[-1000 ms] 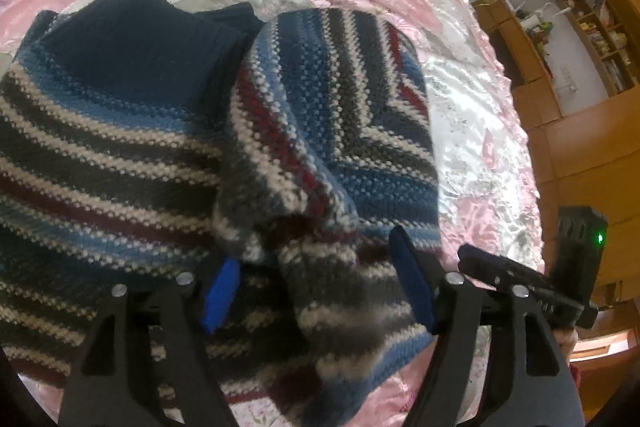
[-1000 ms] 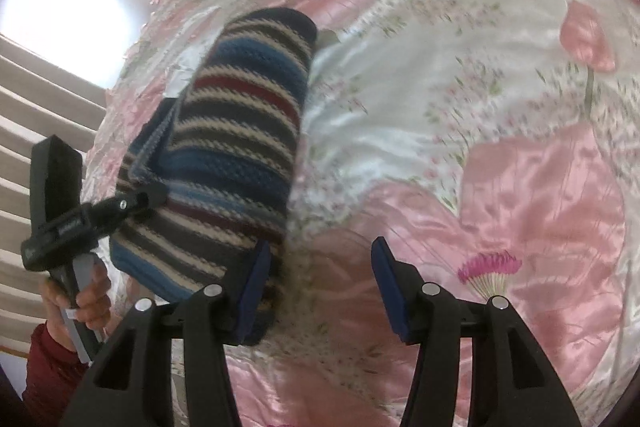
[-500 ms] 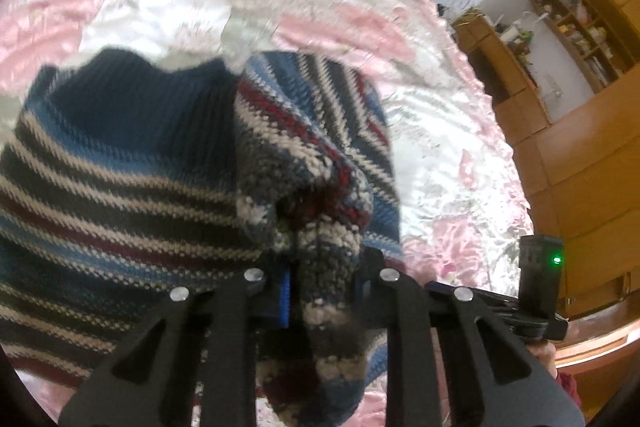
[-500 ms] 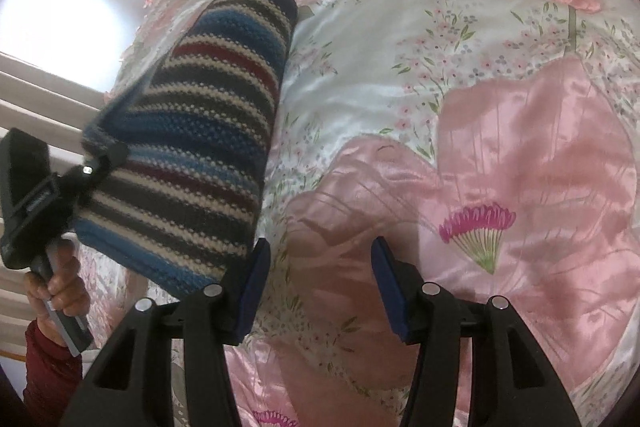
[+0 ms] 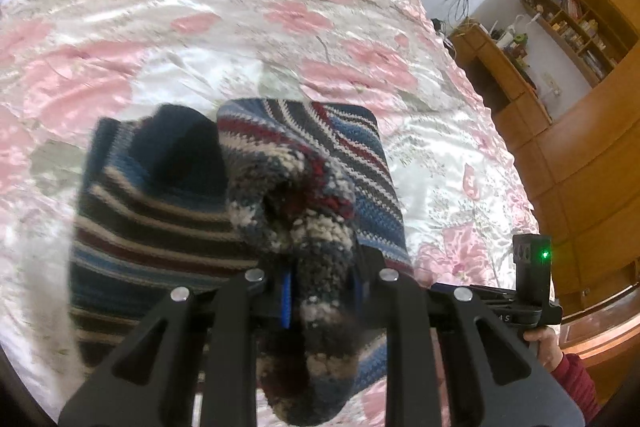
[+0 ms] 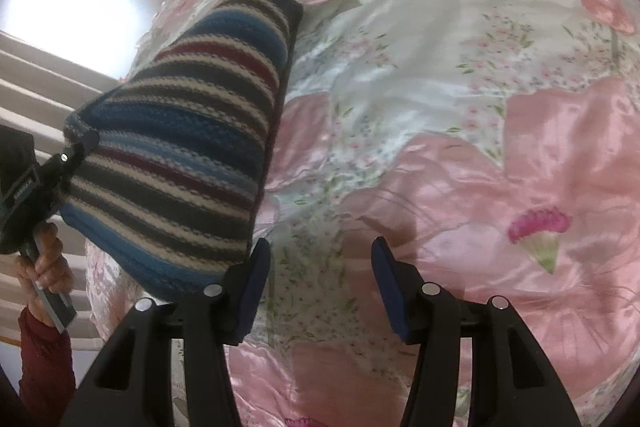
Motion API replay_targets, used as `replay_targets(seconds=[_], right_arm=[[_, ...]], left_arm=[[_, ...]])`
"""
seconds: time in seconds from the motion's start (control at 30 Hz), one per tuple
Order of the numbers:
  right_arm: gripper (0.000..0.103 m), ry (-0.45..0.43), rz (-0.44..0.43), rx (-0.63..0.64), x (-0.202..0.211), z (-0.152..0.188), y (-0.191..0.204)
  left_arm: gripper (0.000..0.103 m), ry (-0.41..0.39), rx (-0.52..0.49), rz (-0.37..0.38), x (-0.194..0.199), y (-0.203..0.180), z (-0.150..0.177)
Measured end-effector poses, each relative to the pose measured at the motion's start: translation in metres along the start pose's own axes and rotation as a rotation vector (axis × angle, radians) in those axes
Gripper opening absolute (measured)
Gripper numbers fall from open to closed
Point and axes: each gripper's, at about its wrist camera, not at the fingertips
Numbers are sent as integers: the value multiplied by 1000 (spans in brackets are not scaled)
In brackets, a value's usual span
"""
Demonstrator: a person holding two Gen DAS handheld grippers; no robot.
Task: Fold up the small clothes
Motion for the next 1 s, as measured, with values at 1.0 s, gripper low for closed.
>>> replay_targets(seconds=[1.0], right_arm=[[54,76,41,118,-42,-3,53]], left_arm=[[22,26,82,-153,-9,142,45]])
Point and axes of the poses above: each gripper's, at about its wrist camera, not at the fingertips, and x roughly against the way its jaws point, y to its left, z to its underside, and after that the axes turned 13 degrees about y, right-handed
